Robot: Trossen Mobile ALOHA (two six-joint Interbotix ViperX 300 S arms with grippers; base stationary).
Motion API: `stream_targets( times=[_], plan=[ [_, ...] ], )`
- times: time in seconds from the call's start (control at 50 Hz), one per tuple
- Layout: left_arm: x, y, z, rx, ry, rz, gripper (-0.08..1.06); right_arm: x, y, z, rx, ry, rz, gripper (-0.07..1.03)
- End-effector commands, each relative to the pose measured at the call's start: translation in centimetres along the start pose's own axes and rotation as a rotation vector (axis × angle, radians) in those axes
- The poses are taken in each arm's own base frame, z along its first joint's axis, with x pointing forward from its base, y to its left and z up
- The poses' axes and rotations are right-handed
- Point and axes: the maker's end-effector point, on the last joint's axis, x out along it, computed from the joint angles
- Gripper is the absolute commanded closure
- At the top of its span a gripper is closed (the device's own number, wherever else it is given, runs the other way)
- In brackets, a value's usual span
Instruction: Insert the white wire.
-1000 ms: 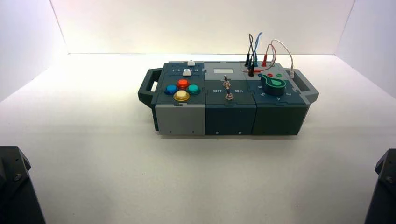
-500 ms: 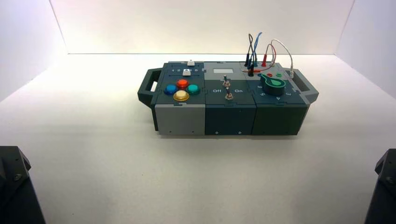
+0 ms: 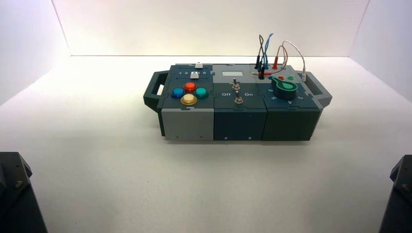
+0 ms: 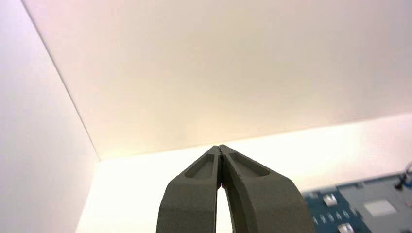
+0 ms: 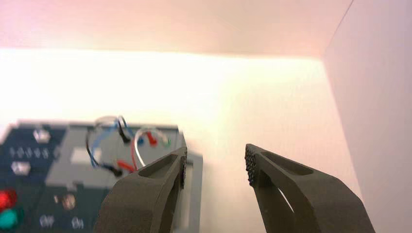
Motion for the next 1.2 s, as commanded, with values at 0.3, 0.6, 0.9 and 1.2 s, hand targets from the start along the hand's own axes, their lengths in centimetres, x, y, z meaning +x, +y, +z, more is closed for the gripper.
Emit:
stream_targets(
  times=[0.3, 0.6, 0.9, 1.2],
  plan=[
    [-0.3, -8.1, -0.4, 0.077, 0.277, -0.317, 1.01, -0.4, 0.9, 0.5, -0.105, 0.155, 0.034, 0.33],
    [-1.7, -11.7, -0.9, 0.093, 0.32, -0.478, 1.01, 0.4, 3.4, -0.5, -0.226, 0.246, 0.105, 0.33],
    [-1.9, -12.1, -4.0, 0.206, 0.482, -0.527, 1.01, 3.1, 4.4, -3.2, -0.267, 0.405, 0.135, 0.33],
    [-0.7, -12.6, -5.8, 0.224, 0.554, -0.53, 1.01, 5.8, 4.6, -4.6, -0.285, 0.495, 0.138, 0.33]
  ],
)
